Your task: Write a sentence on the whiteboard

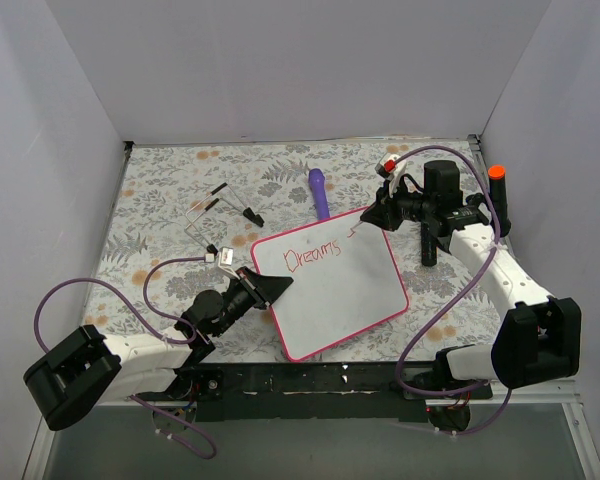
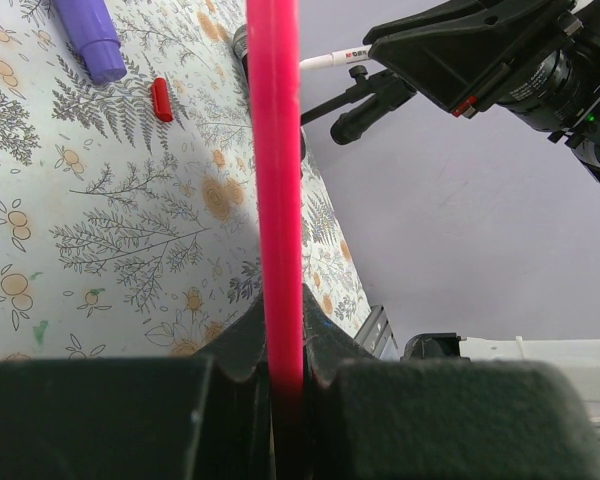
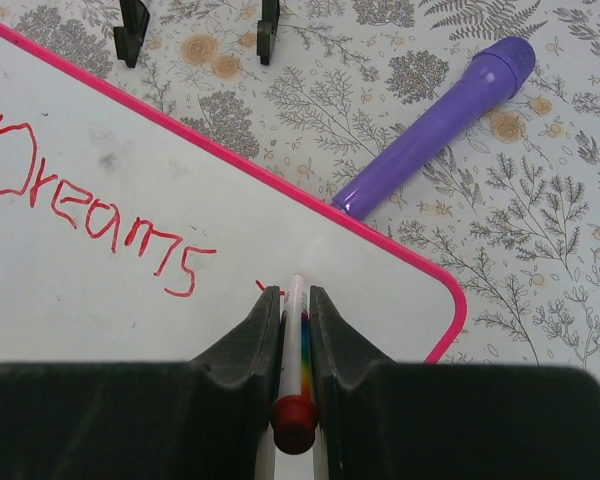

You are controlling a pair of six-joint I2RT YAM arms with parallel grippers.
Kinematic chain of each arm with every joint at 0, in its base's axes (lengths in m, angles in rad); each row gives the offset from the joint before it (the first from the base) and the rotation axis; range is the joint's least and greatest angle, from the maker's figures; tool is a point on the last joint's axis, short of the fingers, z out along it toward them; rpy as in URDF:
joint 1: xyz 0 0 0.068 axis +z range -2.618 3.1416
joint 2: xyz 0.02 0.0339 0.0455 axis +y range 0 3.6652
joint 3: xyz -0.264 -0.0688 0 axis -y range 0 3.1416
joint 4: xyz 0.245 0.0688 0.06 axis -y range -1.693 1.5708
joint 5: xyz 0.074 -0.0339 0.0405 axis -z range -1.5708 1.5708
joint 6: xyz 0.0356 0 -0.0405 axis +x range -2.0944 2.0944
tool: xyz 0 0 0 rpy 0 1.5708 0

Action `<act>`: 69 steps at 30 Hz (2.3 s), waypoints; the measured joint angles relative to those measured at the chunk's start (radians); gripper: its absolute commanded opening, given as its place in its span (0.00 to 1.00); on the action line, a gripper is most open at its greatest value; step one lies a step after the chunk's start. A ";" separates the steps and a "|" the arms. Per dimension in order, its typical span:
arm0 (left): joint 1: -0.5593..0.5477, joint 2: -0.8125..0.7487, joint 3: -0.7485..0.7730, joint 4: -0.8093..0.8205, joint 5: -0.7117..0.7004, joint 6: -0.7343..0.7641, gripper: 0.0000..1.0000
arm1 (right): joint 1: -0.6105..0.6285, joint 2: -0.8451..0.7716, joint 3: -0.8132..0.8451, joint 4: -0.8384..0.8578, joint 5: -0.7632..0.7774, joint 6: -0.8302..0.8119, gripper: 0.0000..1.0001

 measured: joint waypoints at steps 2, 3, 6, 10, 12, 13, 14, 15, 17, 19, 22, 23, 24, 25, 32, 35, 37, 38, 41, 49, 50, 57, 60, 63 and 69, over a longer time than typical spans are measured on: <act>0.000 0.000 0.000 0.000 0.000 0.000 0.00 | 0.000 0.000 0.000 -0.001 0.000 -0.001 0.01; 0.000 0.000 0.000 0.000 0.000 0.000 0.00 | 0.000 -0.001 0.000 -0.001 0.000 -0.003 0.01; 0.000 0.000 0.000 0.000 0.000 0.000 0.00 | 0.000 -0.012 -0.013 -0.005 -0.005 -0.010 0.01; 0.000 0.000 0.000 0.000 0.000 0.000 0.00 | 0.000 -0.032 -0.035 -0.038 -0.019 -0.031 0.01; 0.000 0.000 0.000 0.000 0.000 0.000 0.00 | 0.000 -0.041 -0.046 -0.055 -0.027 -0.043 0.01; 0.000 0.000 0.000 0.000 0.000 0.000 0.00 | 0.000 -0.047 -0.053 -0.063 -0.030 -0.049 0.01; 0.000 0.000 0.000 -0.001 -0.001 0.000 0.00 | 0.000 -0.054 -0.061 -0.070 -0.031 -0.053 0.01; 0.000 0.000 0.000 -0.001 -0.001 -0.001 0.00 | 0.000 -0.060 -0.067 -0.078 -0.031 -0.056 0.01; 0.000 0.000 0.000 -0.001 0.000 -0.001 0.00 | 0.000 -0.068 -0.071 -0.087 -0.027 -0.058 0.01; 0.000 0.000 0.000 -0.001 0.000 0.000 0.00 | 0.000 -0.069 -0.071 -0.090 -0.019 -0.058 0.01; 0.000 0.000 0.000 -0.001 -0.001 -0.001 0.00 | 0.000 -0.069 -0.068 -0.094 0.004 -0.057 0.01; 0.000 0.000 0.000 -0.001 -0.001 -0.001 0.00 | 0.000 -0.068 -0.061 -0.101 0.015 -0.057 0.01; 0.000 0.000 0.000 -0.001 0.000 -0.001 0.00 | 0.000 -0.066 -0.053 -0.106 0.026 -0.057 0.01; 0.000 0.000 0.000 0.000 0.000 0.000 0.00 | 0.000 -0.064 -0.040 -0.111 0.036 -0.057 0.01; 0.000 -0.001 0.000 0.008 0.005 0.011 0.00 | -0.002 -0.053 0.066 -0.126 0.027 -0.057 0.01; 0.000 -0.004 0.000 0.008 0.005 0.015 0.00 | -0.004 -0.072 0.066 -0.131 -0.004 -0.057 0.01; 0.000 -0.008 0.000 0.007 0.005 0.018 0.00 | -0.007 -0.099 0.053 -0.133 -0.026 -0.057 0.01; 0.000 -0.010 0.000 0.007 0.005 0.019 0.00 | -0.007 -0.111 0.047 -0.134 -0.032 -0.057 0.01; 0.000 -0.012 -0.004 0.008 0.005 0.020 0.00 | -0.014 -0.150 0.021 -0.132 -0.060 -0.057 0.01; 0.000 -0.013 -0.010 0.014 0.005 0.020 0.00 | -0.092 -0.161 -0.030 -0.124 -0.121 -0.048 0.01; 0.000 -0.013 -0.011 0.015 0.005 0.020 0.00 | -0.098 -0.161 -0.033 -0.123 -0.125 -0.048 0.01; 0.000 -0.014 -0.011 0.016 0.005 0.020 0.00 | -0.106 -0.161 -0.063 -0.105 -0.142 -0.044 0.01; 0.000 -0.014 -0.011 0.016 0.005 0.020 0.00 | -0.110 -0.161 -0.066 -0.103 -0.141 -0.042 0.01; 0.000 -0.015 -0.011 0.016 0.005 0.020 0.00 | -0.122 -0.159 -0.066 -0.091 -0.135 -0.026 0.01; 0.000 -0.015 -0.011 0.017 0.005 0.021 0.00 | -0.140 -0.103 -0.066 -0.066 -0.137 -0.002 0.01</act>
